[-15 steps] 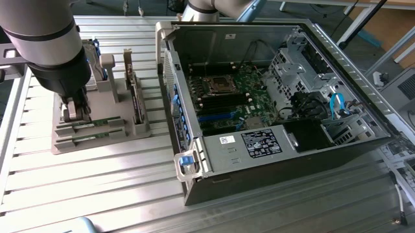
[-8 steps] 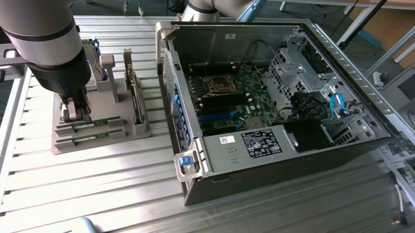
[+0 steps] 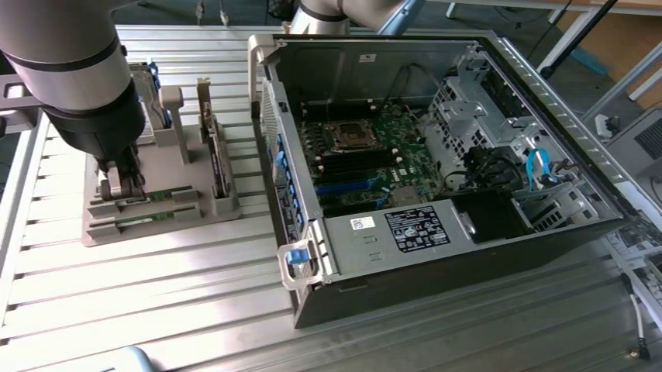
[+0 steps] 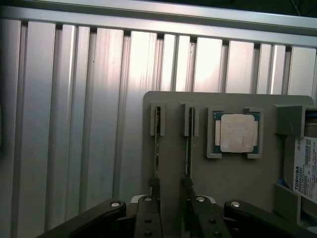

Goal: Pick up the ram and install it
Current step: 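Pick up the ram and move it above insertion slot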

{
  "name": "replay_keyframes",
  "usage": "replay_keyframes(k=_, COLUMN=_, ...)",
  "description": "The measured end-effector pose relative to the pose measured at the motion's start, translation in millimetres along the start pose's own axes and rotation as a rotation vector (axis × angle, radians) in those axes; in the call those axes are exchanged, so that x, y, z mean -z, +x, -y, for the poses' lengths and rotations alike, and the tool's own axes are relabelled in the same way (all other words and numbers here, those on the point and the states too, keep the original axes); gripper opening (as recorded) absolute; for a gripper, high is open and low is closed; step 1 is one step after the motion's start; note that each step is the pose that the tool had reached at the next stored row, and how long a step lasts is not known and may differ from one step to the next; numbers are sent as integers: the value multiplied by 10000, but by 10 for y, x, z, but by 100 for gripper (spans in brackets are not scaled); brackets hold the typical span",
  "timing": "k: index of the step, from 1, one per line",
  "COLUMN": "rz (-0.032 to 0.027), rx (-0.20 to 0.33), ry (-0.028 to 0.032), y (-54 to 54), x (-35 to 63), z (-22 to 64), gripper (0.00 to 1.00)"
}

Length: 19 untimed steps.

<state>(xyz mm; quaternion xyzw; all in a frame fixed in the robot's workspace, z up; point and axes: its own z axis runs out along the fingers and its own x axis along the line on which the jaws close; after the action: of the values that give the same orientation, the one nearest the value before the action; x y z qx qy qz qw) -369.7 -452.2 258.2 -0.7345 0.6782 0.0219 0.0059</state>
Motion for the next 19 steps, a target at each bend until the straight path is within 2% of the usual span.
replay_keyframes(k=9, rz=0, rx=0, ry=0, y=40, x=0, z=-3, gripper=30)
replay_keyframes(k=19, rz=4, rx=0, ry=1, y=51, x=-111, z=-1, gripper=30)
